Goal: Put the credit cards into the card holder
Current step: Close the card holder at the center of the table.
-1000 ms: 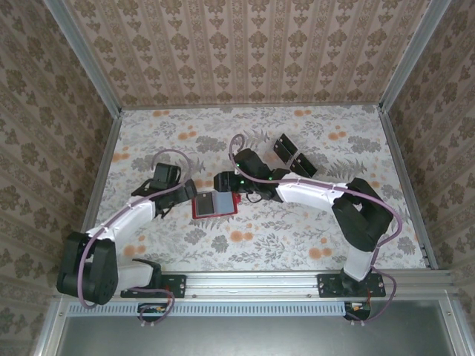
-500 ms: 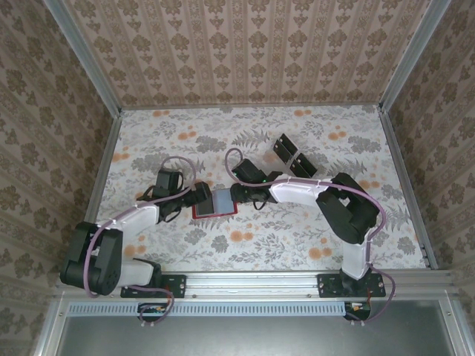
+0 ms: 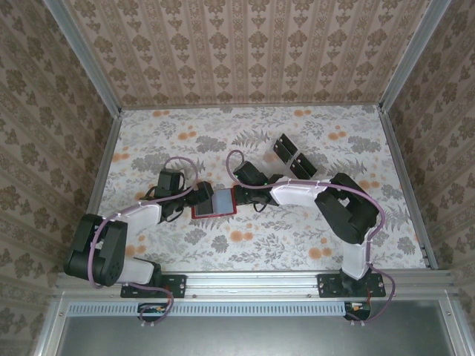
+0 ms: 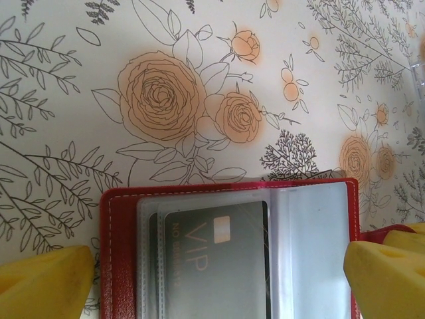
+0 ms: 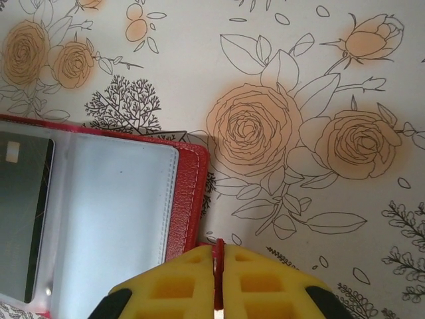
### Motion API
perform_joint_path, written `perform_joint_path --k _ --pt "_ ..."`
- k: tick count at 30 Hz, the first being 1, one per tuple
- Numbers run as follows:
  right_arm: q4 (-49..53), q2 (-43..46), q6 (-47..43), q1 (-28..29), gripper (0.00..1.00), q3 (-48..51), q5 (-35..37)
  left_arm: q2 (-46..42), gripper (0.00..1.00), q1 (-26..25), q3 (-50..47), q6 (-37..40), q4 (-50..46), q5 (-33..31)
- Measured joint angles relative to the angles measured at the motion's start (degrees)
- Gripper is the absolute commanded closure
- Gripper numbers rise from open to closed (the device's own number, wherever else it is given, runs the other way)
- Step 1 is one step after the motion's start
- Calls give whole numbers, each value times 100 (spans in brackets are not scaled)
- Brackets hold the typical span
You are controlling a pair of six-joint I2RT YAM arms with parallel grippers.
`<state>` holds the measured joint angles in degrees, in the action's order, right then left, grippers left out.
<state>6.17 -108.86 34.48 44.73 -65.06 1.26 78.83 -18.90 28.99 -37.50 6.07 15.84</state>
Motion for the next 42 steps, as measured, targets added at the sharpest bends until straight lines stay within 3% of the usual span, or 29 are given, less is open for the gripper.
perform_joint_path --k 8,13,18,24,28,30,32,42 --pt "-332 -168 175 22 98 85 -210 -81 0 -138 -28 -46 57 -48" --pt "-542 -247 286 20 99 96 -323 -758 0 -315 -129 -199 85 -83" --pt "-776 -297 372 20 100 120 -450 -1211 0 -732 -127 -413 363 -87" --pt "-1049 -162 476 -81 99 400 -518 -852 0 -1373 4 -575 656 -140" --pt "-1082 225 625 -280 84 844 -505 -442 0 -1631 149 -643 881 -232" --pt "-1095 455 730 -420 66 1093 -461 -229 0 -1738 210 -660 1019 -289" --pt "-1158 588 824 -527 56 1268 -435 -33 0 -1825 245 -688 1150 -343" --pt "-1565 1344 1185 -702 49 2282 -310 660 0 -2286 385 -848 1591 -535"
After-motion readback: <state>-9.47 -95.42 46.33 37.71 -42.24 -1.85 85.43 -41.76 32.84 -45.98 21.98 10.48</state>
